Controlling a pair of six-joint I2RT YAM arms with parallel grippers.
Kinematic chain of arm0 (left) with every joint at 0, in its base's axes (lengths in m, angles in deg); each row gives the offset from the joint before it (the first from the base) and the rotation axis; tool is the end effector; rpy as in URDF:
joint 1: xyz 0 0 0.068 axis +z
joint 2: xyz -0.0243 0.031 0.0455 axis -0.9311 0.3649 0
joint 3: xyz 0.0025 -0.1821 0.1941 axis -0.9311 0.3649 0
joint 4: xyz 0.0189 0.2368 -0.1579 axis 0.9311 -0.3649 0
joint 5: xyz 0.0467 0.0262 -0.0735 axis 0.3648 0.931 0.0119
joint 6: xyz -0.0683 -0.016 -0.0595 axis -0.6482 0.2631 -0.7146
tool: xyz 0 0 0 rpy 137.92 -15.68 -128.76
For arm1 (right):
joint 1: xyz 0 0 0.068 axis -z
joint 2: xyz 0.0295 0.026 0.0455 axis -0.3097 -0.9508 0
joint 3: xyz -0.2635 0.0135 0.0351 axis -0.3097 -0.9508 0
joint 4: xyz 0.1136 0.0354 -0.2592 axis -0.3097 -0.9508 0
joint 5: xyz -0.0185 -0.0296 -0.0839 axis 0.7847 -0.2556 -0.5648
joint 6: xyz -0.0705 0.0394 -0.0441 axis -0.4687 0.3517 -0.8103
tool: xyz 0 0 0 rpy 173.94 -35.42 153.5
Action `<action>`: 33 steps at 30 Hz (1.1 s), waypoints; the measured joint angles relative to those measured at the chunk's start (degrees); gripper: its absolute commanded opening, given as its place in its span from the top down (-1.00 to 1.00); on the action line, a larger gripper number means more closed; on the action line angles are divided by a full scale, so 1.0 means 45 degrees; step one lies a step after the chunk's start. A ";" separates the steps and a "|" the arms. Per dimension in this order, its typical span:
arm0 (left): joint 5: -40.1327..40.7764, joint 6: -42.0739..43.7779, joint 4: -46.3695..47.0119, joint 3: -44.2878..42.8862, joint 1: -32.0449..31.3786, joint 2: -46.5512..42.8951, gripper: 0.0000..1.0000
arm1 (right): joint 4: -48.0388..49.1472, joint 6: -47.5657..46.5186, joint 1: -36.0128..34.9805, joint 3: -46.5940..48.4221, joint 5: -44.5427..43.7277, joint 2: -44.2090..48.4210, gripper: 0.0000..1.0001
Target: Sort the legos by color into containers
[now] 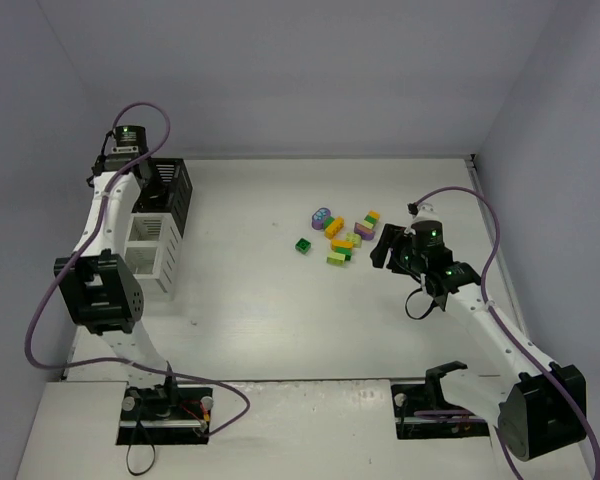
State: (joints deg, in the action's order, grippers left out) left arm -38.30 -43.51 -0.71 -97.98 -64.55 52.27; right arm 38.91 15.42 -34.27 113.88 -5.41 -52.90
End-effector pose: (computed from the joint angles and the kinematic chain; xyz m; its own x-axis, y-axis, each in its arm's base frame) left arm 0.4521 0.0408 0.3091 -0.6062 -0.3807 -0.6983 -0.3735 0.9114 -0.1728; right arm 0.2957 0.0943 0.2321 -0.5060 0.2483 -0.8260 -0.1826 0.9051 0.3839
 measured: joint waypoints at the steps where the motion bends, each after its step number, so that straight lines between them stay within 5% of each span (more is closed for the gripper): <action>1: 0.0000 0.0000 -0.0024 -0.0204 0.0107 0.0384 0.86 | 0.0000 0.0000 0.0000 0.0000 0.0000 0.0000 -0.28; 6: 0.0039 -0.0005 -0.0384 -0.0957 0.0389 0.1773 0.75 | 0.0005 0.0000 0.0000 -0.0005 0.0000 0.0000 -0.28; 10: 0.0005 -0.0063 -0.0549 -0.1088 0.0549 0.2229 0.21 | 0.0010 0.0000 0.0000 -0.0019 -0.0005 0.0000 -0.29; 13: -0.0058 -0.0117 -0.0510 -0.1107 0.0631 0.2220 -0.01 | 0.0015 0.0000 -0.0005 -0.0083 -0.0005 0.0000 -0.30; 22: -0.0491 -0.0121 -0.0398 -0.0636 0.0389 0.1166 -0.12 | 0.0015 0.0000 -0.0087 -0.0102 -0.0010 0.0000 -0.30; 33: -0.1734 0.0651 0.1258 0.1452 -0.6047 -0.1783 -0.29 | 0.0019 0.0000 -0.0165 -0.0141 -0.0010 0.0005 -0.36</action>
State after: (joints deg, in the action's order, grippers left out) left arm -46.10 -40.58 4.96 -91.45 -91.76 44.25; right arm 39.00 15.42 -35.01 113.25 -5.45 -52.87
